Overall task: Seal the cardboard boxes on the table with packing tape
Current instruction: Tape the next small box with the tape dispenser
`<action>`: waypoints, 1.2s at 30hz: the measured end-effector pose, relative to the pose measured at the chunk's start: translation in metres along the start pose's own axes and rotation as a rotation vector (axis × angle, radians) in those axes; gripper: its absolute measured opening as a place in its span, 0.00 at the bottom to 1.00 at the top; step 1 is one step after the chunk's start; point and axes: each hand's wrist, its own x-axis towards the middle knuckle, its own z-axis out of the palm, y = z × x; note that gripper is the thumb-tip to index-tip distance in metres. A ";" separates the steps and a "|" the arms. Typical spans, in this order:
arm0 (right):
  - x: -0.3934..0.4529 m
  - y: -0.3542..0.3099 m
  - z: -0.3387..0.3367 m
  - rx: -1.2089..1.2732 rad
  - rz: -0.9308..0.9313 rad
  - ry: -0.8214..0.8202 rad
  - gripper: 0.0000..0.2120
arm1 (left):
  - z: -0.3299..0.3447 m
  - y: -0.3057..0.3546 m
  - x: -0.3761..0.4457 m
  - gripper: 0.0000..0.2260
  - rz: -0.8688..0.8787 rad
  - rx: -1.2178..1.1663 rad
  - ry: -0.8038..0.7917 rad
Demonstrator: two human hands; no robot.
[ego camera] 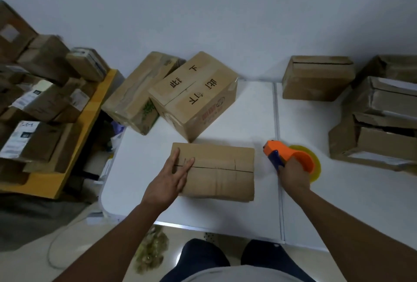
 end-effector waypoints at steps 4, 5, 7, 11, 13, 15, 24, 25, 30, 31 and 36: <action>-0.016 -0.023 -0.047 0.381 -0.138 0.069 0.09 | 0.012 0.008 -0.007 0.24 0.010 0.062 0.068; -0.022 -0.033 -0.063 0.444 -0.178 0.063 0.09 | 0.016 0.012 -0.006 0.25 0.017 0.062 0.078; -0.035 -0.056 -0.094 0.472 -0.268 0.034 0.11 | 0.020 0.027 -0.002 0.27 0.033 -0.015 0.079; -0.071 -0.097 -0.126 0.437 -0.445 -0.114 0.17 | 0.039 0.036 0.008 0.23 0.121 -0.204 0.016; -0.090 -0.116 -0.122 0.360 -0.516 -0.234 0.21 | 0.041 0.035 0.014 0.22 0.128 -0.209 0.021; -0.101 -0.130 -0.109 0.241 -0.579 -0.319 0.22 | 0.042 0.034 0.012 0.24 0.150 -0.267 0.076; -0.090 -0.144 -0.094 0.100 -0.637 -0.401 0.24 | 0.028 0.020 -0.001 0.19 -0.044 -0.249 0.136; -0.092 -0.144 -0.092 0.099 -0.642 -0.373 0.24 | 0.029 0.020 -0.002 0.18 -0.057 -0.263 0.133; -0.100 -0.143 -0.084 0.129 -0.643 -0.275 0.22 | 0.030 0.019 -0.003 0.19 -0.097 -0.346 0.097; -0.100 -0.143 -0.083 0.139 -0.640 -0.268 0.22 | 0.028 0.017 -0.002 0.20 -0.079 -0.371 0.089; -0.104 -0.146 -0.081 0.175 -0.611 -0.276 0.18 | -0.003 0.020 0.011 0.14 -0.190 -0.413 0.174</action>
